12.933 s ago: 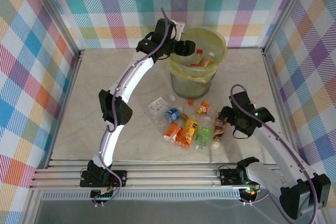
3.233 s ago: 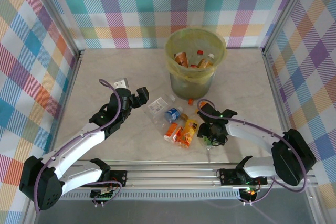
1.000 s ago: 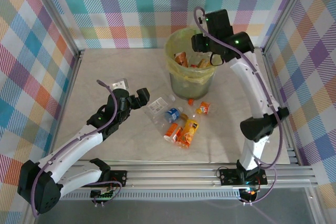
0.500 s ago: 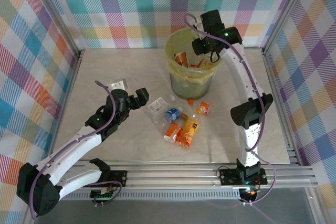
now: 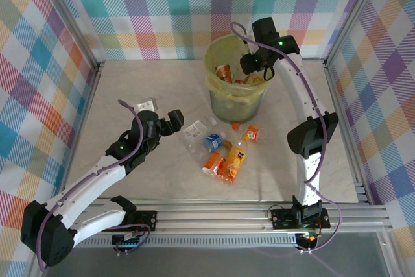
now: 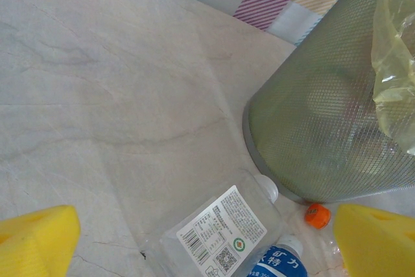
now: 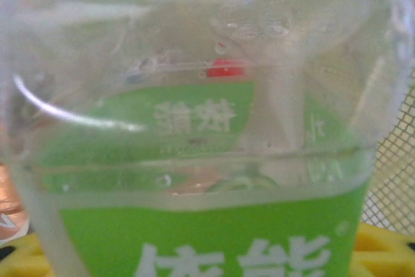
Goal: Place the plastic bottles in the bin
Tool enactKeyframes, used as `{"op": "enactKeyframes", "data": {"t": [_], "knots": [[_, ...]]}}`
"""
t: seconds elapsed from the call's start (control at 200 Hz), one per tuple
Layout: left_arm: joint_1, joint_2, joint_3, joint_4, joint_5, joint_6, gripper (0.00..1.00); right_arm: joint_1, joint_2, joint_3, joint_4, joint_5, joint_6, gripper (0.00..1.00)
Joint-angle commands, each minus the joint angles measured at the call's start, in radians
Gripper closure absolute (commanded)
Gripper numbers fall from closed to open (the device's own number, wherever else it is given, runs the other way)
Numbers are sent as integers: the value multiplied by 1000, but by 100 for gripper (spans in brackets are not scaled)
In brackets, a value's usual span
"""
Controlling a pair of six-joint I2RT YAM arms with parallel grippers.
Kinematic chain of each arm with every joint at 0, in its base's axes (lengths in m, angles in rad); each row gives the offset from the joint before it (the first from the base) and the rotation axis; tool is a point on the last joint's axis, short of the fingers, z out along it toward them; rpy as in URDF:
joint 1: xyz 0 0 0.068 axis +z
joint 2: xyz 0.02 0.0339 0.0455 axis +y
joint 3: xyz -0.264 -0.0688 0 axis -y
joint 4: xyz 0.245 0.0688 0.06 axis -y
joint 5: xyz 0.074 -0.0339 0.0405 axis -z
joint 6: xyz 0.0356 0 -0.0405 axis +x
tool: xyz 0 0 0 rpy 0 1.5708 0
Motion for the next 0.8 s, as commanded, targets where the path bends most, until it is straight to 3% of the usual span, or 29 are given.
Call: {"op": "enactKeyframes", "data": {"t": [0.0, 0.155, 0.465, 0.51, 0.545, 0.795], "knots": [[8, -2, 7, -12, -18, 0, 0, -4, -19, 2, 9, -22, -6, 31], [8, -6, 9, -15, -19, 0, 0, -4, -26, 20, -1, -22, 1, 21], [8, -16, 12, -21, -21, 1, 0, -4, -61, 77, -32, -90, 35, 13], [8, -17, 13, -23, -21, 1, 0, -4, -68, 87, -41, -99, 38, 10], [8, -17, 16, -24, -21, 3, 0, -4, -76, 93, -43, -106, 72, 0], [8, -15, 23, -30, -19, 10, 0, -4, -162, 108, -83, -96, 193, 0]]}}
